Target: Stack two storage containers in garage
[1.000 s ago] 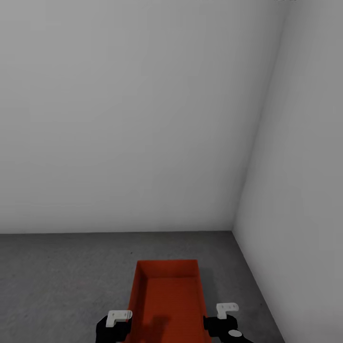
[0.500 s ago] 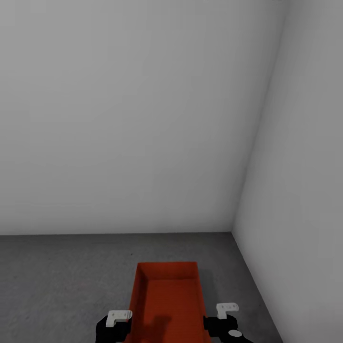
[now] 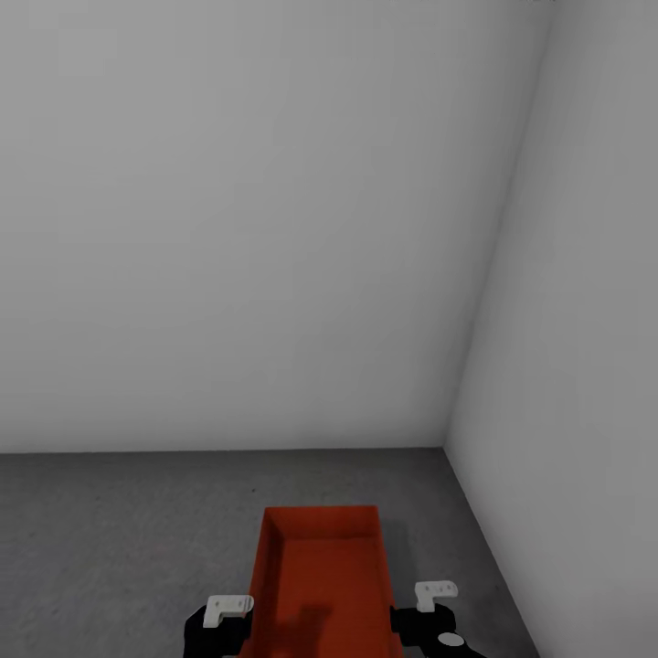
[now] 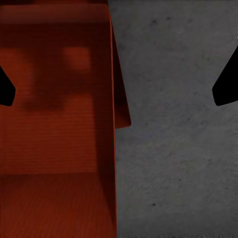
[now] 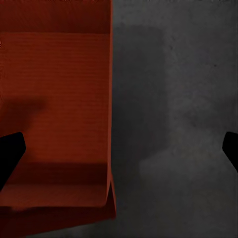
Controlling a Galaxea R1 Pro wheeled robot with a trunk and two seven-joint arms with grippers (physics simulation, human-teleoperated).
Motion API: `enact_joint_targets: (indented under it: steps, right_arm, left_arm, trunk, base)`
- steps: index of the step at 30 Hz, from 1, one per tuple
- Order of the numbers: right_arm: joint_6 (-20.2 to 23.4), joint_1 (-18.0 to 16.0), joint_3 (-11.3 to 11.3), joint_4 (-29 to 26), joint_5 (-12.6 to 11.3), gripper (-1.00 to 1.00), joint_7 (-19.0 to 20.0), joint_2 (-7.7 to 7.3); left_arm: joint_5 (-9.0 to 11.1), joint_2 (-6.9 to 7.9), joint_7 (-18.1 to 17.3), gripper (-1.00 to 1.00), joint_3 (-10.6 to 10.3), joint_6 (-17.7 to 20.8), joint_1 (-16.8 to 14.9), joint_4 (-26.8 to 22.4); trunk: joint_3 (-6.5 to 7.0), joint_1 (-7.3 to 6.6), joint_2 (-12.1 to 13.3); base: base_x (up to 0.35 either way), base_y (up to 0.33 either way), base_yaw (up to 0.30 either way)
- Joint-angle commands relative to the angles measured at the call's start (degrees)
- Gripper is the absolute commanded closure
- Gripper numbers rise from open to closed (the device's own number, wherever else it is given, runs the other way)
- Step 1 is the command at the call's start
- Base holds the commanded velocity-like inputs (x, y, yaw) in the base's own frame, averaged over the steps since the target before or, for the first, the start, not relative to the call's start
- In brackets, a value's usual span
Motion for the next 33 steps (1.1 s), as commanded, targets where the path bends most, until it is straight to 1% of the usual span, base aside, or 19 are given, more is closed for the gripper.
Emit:
enact_joint_targets:
  steps: [1, 33]
  right_arm:
    - [-0.1, 0.0, 0.3, 0.1, 0.0, -1.00, -0.3, 0.00]
    - [-0.1, 0.0, 0.3, 0.1, 0.0, -1.00, -0.3, 0.02]
  left_arm:
    - [-0.6, -0.03, 0.2, -1.00, 0.5, -0.2, 0.0, 0.1]
    - [-0.6, -0.06, 0.2, -1.00, 0.5, -0.2, 0.0, 0.1]
  trunk:
    - [0.12, -0.23, 0.4]
    - [5.87, -7.25, 13.2]
  base:
    - [0.000, 0.000, 0.000]
    - [0.000, 0.000, 0.000]
